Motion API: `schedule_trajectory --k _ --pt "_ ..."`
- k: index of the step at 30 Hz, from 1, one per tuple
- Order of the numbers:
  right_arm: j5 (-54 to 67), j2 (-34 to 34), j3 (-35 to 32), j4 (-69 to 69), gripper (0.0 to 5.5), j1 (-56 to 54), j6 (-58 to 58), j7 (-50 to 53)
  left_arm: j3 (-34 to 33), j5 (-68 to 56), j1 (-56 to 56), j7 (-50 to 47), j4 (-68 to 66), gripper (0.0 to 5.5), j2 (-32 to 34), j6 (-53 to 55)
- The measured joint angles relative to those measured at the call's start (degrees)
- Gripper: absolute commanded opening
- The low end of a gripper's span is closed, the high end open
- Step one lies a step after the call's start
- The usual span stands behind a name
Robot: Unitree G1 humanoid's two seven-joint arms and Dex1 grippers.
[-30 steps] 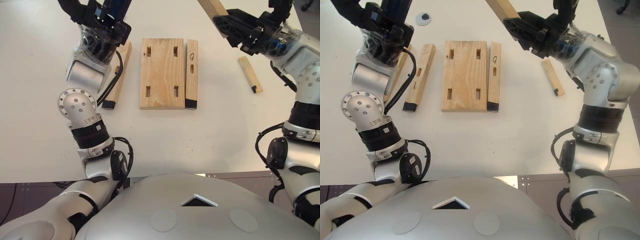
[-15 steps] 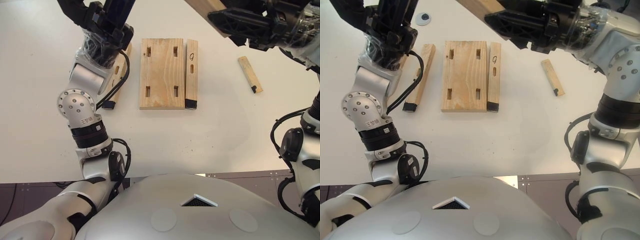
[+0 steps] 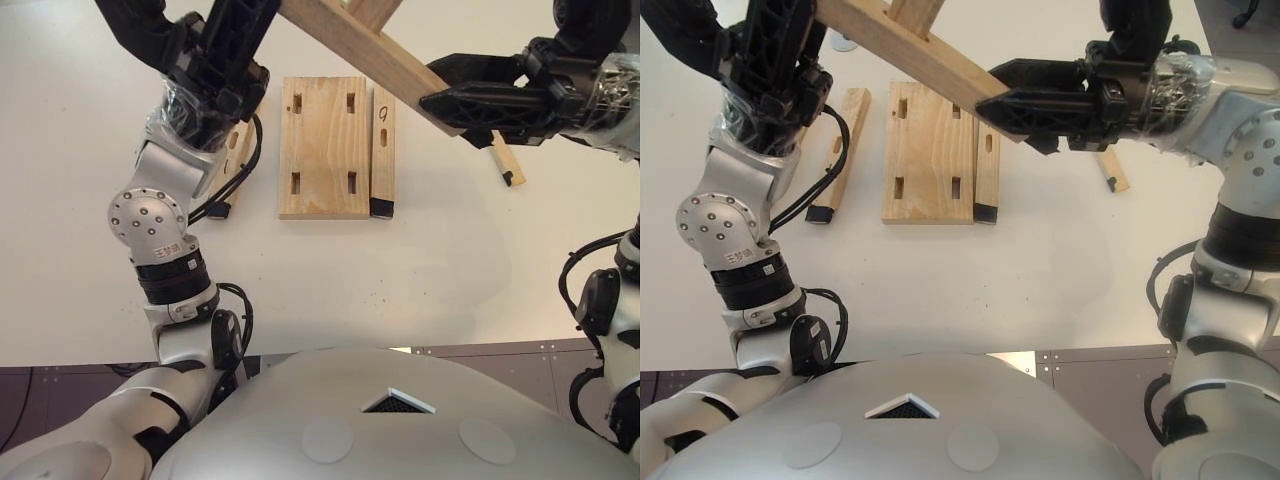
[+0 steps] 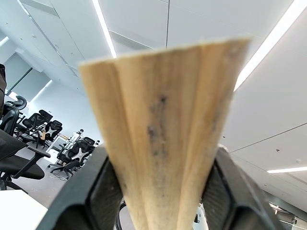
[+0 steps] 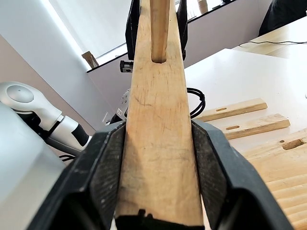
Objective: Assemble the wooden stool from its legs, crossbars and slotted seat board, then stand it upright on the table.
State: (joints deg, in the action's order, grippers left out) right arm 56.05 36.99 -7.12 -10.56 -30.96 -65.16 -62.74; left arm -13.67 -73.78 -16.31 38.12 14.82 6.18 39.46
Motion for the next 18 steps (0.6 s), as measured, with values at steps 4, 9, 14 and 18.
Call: schedule_trajectory --k 4,9,14,18 --pt "1.0 -0.4 -0.1 0.6 2.02 0.0 -0.4 0.5 -0.2 -1.1 0.5 0.0 0.0 2.03 0.0 -0.1" --pt "1.2 -1.0 0.4 0.4 2.74 0.1 0.3 3.0 -2.8 -3.7 -1.0 -2.5 -3.1 2.03 -0.1 -1.0" --pt "-2.2 -1.1 2.4 0.6 3.69 1.7 3.7 4.5 -9.0 -5.1 -2.7 -3.0 -7.6 2.02 3.7 -2.5" --pt "-9.0 -0.4 6.9 0.8 3.87 4.8 10.1 4.2 -10.9 1.9 -1.3 0.1 -10.4 2.01 13.0 -2.9"
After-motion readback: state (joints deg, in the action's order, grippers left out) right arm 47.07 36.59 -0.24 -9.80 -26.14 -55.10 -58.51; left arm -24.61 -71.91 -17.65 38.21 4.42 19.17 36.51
